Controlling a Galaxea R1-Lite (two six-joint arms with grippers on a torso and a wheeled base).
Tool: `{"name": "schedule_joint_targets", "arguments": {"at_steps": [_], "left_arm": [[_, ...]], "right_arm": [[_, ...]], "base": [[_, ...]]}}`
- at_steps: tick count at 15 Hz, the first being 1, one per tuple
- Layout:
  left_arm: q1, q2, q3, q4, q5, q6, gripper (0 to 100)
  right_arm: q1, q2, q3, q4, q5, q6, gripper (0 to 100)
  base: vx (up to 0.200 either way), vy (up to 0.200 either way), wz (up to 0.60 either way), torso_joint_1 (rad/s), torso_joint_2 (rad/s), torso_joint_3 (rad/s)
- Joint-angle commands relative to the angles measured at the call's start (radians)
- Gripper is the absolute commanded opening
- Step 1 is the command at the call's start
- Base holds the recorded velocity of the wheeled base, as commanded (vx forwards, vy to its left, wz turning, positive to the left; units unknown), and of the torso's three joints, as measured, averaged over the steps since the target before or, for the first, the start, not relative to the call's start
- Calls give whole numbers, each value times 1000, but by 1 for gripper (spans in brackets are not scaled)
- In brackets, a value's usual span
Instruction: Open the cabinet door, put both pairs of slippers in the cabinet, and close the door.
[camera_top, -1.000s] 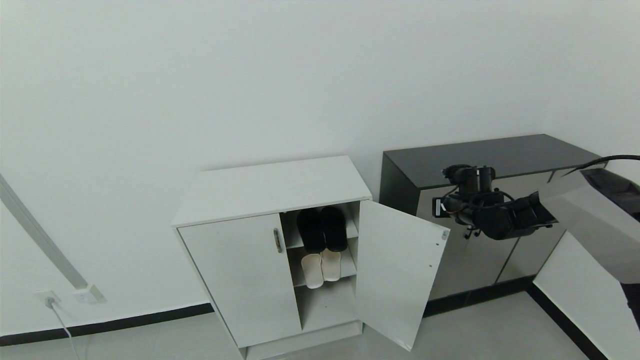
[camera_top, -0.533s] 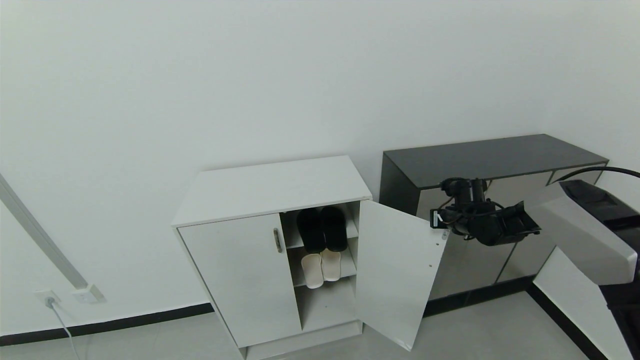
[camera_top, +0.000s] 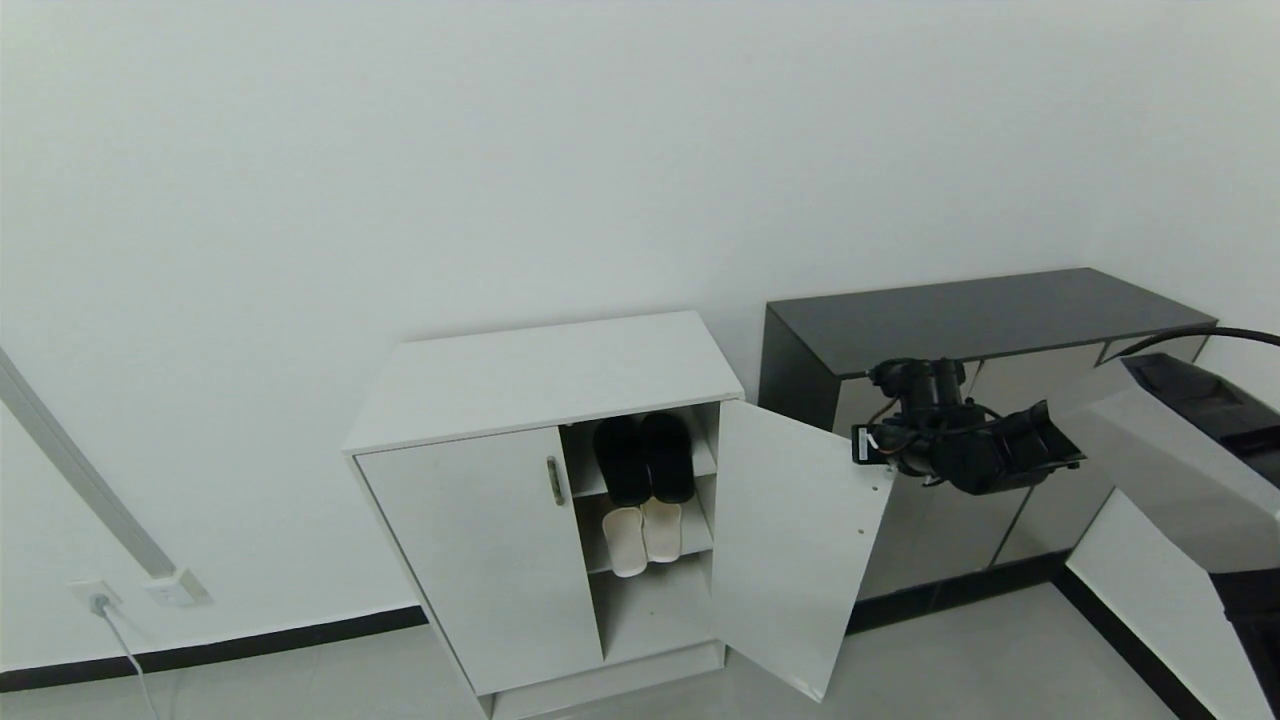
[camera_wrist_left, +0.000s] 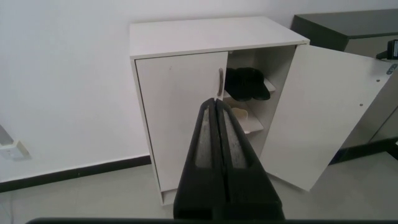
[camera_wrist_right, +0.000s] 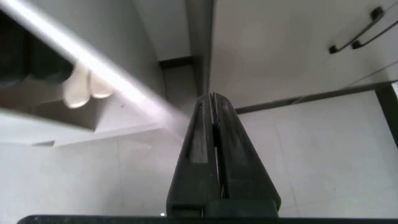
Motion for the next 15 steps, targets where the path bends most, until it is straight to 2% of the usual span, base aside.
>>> {"name": "schedule_joint_targets", "arguments": {"at_steps": [1, 4, 7, 15], "left_arm": [[0, 1, 0, 0, 0, -1, 0], [0, 1, 0, 0, 0, -1, 0], [0, 1, 0, 0, 0, -3, 0], [0, 1, 0, 0, 0, -3, 0]], "right_arm": [[38, -67, 60, -5, 0, 0, 0], [95, -121, 155, -11, 1, 1, 0], [158, -173, 235, -75, 0, -2, 0], [194, -137, 316, -100, 0, 0, 0]], "base": [[0, 0, 0, 0, 0, 0], [0, 0, 0, 0, 0, 0], [0, 0, 0, 0, 0, 0], [0, 0, 0, 0, 0, 0]]}}
